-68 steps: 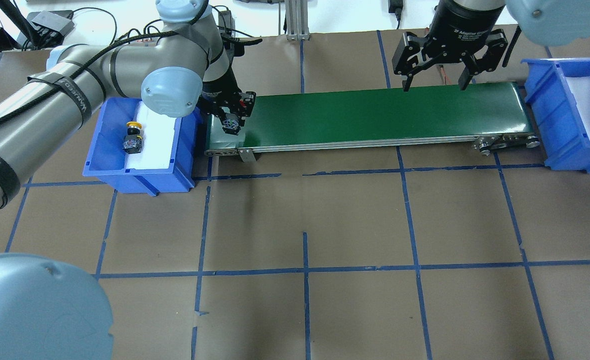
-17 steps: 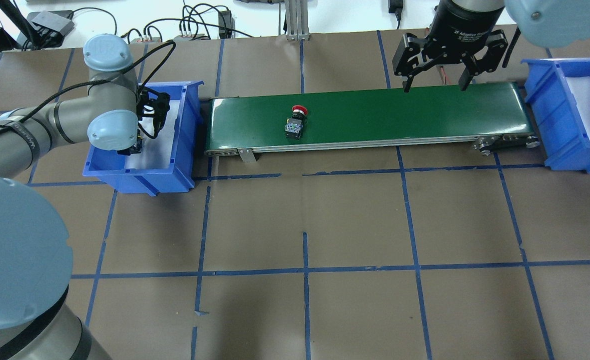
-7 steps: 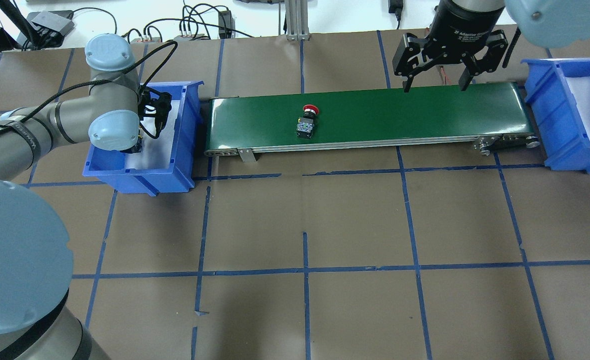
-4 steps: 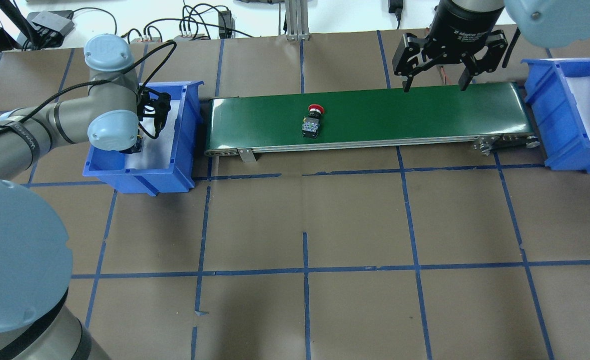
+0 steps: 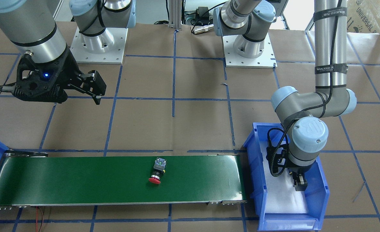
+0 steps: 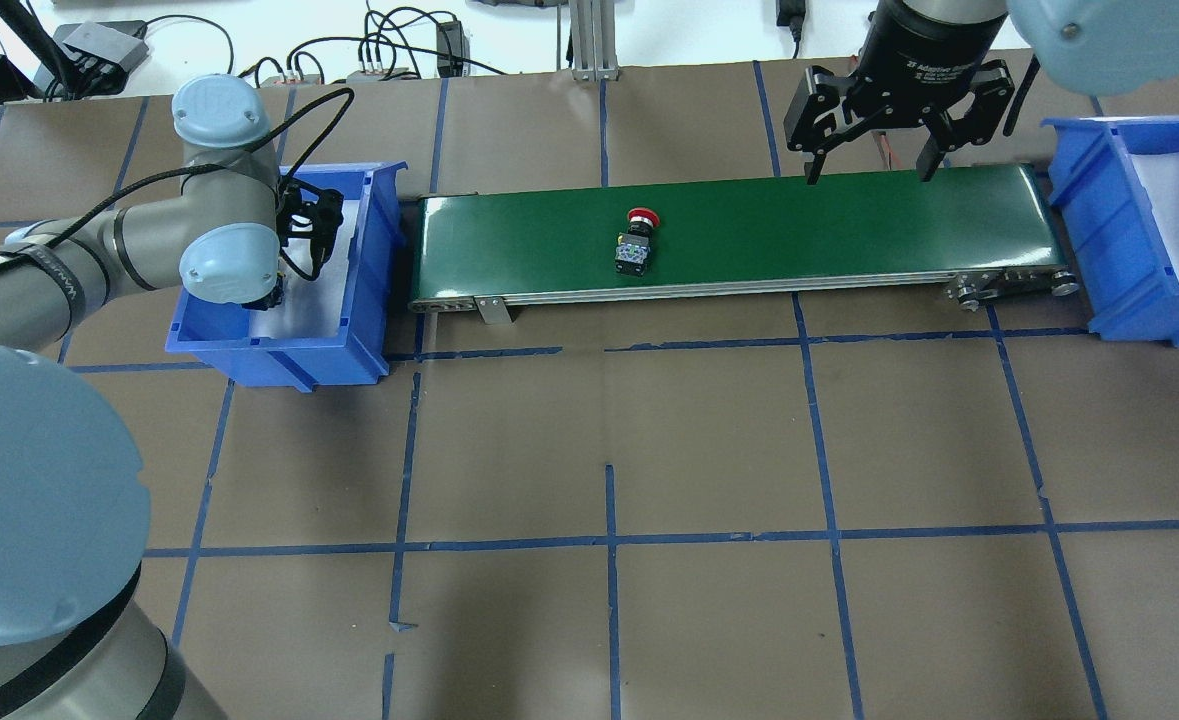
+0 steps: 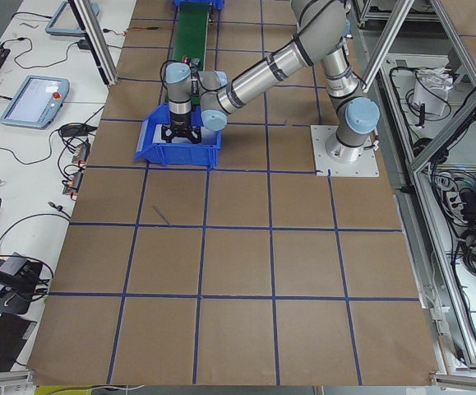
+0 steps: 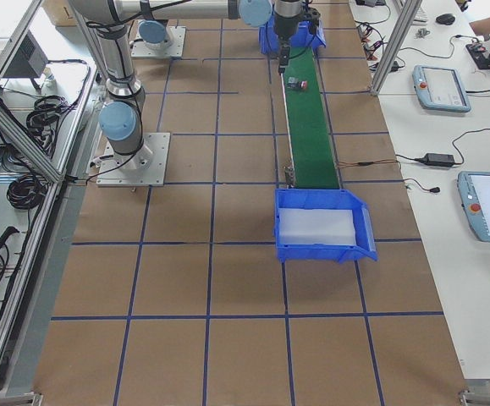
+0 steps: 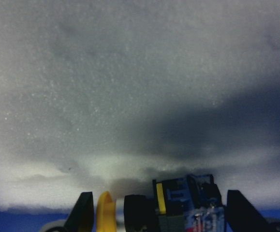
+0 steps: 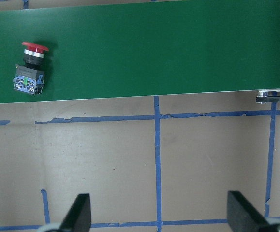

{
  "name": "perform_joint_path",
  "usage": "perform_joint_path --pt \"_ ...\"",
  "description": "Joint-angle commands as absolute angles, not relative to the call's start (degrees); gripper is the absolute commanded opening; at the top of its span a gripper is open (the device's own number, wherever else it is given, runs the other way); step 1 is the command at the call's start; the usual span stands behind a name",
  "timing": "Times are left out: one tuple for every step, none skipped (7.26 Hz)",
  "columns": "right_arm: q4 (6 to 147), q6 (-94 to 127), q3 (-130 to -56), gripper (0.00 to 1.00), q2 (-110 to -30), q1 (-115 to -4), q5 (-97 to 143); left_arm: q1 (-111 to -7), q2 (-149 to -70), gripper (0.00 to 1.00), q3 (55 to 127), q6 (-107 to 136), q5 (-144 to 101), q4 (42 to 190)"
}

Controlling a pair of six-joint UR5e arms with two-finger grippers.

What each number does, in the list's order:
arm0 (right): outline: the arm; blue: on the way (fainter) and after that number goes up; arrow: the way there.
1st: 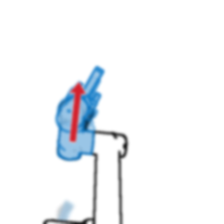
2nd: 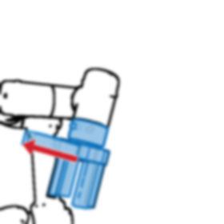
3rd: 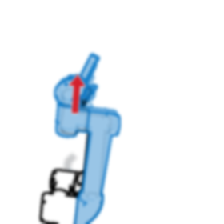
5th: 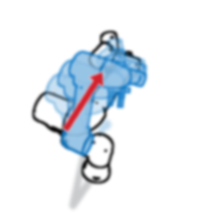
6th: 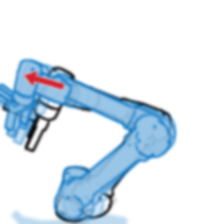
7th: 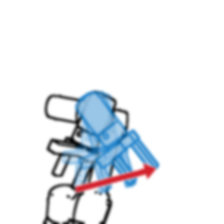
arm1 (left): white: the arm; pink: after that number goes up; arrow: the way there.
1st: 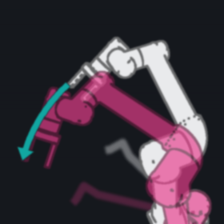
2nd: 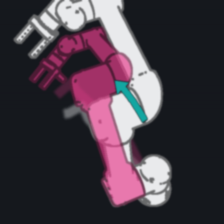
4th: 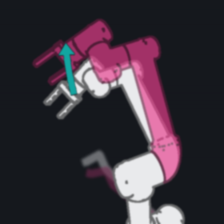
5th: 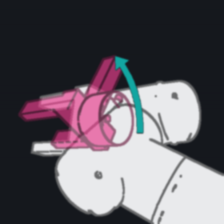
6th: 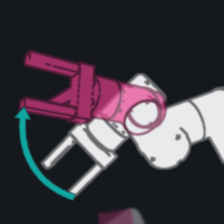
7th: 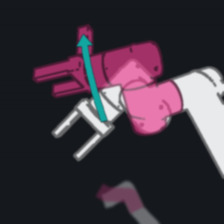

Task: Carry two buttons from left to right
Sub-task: 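Lift the yellow button and carry it onto the conveyor belt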

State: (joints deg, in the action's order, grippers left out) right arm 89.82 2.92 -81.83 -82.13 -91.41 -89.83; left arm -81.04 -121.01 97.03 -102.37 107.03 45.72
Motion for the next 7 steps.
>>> perform_joint_path --pt "89.82 2.90 -81.83 1.00 -82.09 -91.41 -89.91 -81.04 -120.85 0.39 96.59 -102.57 106.88 45.70" --pt "89.82 2.90 -81.83 1.00 -82.18 -91.41 -89.91 -81.12 -120.33 0.36 96.33 -102.48 106.96 45.88" --pt "89.82 2.81 -81.83 1.00 -82.09 -91.41 -89.83 -81.47 -119.28 0.36 96.15 -102.31 106.61 46.57" --pt "89.82 2.90 -81.83 1.00 -82.18 -91.41 -89.82 -82.08 -116.14 0.36 96.07 -102.22 106.09 49.80" --pt "89.82 2.90 -81.83 1.00 -82.09 -91.41 -89.82 -82.18 -112.01 0.36 95.89 -102.22 103.39 53.58" --pt "89.91 2.73 -81.83 1.00 -82.09 -91.41 -89.82 -82.26 -108.23 0.36 95.80 -102.04 98.49 57.35" --pt "89.83 2.64 -81.83 1.00 -82.09 -91.32 -89.82 -82.44 -106.63 0.36 95.10 -101.95 94.70 59.48"
